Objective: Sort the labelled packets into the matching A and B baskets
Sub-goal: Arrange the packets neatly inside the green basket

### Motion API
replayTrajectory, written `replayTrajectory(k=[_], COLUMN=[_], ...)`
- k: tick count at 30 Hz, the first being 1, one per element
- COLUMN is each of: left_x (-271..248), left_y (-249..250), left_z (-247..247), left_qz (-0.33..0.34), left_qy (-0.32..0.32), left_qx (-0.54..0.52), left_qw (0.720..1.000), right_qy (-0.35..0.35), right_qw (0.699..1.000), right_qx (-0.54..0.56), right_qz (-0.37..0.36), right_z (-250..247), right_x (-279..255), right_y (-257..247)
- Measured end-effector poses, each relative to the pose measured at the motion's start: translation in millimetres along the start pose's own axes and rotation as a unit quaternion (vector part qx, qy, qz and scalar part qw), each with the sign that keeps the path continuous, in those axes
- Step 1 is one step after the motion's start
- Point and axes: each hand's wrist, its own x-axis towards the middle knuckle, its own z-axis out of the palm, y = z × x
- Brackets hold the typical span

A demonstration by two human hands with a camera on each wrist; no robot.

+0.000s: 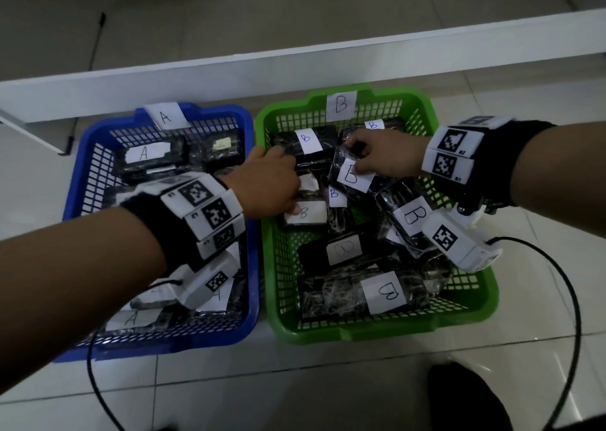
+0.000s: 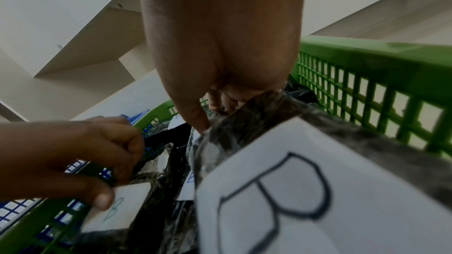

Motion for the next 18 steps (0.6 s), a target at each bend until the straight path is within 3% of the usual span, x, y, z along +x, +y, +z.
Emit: replayTrajectory(k=[8,11,16,18], left_x=[-1,-1,4,4], left_y=[7,10,21,21], left_z=[13,12,21,22], left_qz=[0.005,0.035,0.091,0.094], left_qy=[0.062,0.113,0.115,0.114], left_qx=[0.009,-0.040,-0.004,0.000], left_qw=[0.998,0.992,0.989,0.989], right_qy=[-0.001,0.007,-0.010,-0.029], right_qw=[1.000,0.996,0.968,0.963], right_qx=[0.012,0.080,0.247,0.263], right_qz=[0.001,0.023,0.045,0.040], right_z=[0,-1,-3,0], right_x=[-1,1,-2,-2], right_y=[-1,-1,-7,-7])
